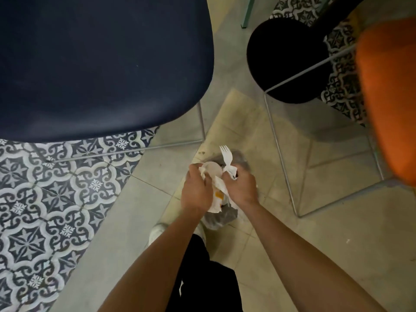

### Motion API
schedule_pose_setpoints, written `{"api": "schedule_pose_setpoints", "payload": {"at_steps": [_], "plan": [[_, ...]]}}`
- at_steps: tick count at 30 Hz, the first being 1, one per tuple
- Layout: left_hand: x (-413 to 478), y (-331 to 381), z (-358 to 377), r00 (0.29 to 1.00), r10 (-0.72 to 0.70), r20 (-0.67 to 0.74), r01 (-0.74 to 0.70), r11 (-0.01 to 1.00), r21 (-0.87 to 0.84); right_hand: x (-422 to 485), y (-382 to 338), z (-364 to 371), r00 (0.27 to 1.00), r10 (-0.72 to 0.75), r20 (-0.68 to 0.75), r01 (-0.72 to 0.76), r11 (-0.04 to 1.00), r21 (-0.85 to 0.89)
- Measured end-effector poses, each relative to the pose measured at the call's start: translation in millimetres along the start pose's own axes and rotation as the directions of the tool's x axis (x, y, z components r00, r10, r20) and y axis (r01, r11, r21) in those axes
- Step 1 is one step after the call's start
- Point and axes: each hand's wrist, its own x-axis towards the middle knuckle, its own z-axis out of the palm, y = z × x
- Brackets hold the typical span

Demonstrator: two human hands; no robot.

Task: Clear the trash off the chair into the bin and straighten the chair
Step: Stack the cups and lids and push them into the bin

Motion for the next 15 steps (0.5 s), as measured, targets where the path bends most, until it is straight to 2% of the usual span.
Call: {"api": "schedule_pose_setpoints", "payload": {"at_steps": [2, 6, 11, 15], "plan": [[13, -17, 21, 1.0, -0.018, 0.023, 0.017, 0.999, 0.037, 12, 23, 20, 0.999, 0.025, -0.028, -0.026, 0.999, -0.031], [36, -42, 50, 0.992, -0.109, 0.065, 0.102, 0.989, 0.11, 33, 54, 51, 0.983, 0.159, 0.094, -0.163, 0.986, 0.042], [58, -56, 75, 0.962, -0.191, 0.195, 0.18, 0.981, 0.073, 61, 76, 75, 0.964, 0.211, 0.161, -0.212, 0.977, -0.011], [74, -64, 88, 0.95, -0.202, 0.237, 0.188, 0.979, 0.079, 77, 83, 88, 0.958, 0.222, 0.179, -0.223, 0.975, -0.014]]}}
